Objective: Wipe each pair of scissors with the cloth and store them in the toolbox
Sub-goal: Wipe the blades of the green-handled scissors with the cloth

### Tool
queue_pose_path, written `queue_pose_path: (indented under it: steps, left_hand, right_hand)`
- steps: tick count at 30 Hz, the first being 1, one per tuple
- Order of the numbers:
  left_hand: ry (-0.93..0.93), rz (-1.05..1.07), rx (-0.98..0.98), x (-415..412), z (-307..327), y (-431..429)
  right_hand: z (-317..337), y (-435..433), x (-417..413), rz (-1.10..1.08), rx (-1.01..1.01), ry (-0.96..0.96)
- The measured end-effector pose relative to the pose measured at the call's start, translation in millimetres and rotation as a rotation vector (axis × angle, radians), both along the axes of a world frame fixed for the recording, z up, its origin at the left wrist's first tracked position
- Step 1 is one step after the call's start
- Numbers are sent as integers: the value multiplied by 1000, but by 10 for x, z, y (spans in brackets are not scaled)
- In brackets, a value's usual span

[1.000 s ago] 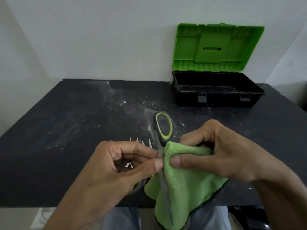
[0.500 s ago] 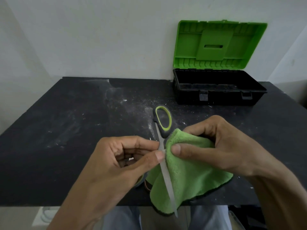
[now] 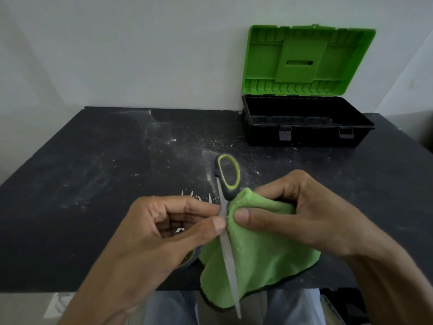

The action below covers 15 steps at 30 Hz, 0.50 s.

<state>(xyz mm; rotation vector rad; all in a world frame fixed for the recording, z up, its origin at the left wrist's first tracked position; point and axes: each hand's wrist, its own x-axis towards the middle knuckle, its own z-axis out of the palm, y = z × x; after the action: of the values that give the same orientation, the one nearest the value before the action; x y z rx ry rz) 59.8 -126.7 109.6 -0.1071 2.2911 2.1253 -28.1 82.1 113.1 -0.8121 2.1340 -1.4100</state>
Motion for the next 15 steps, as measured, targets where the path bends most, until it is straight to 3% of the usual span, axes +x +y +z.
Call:
queue_pose_path:
  steps: [15]
  left_hand:
    - [4, 35, -14, -37, -61, -52]
  right_hand:
    - [24, 85, -72, -18, 102, 18]
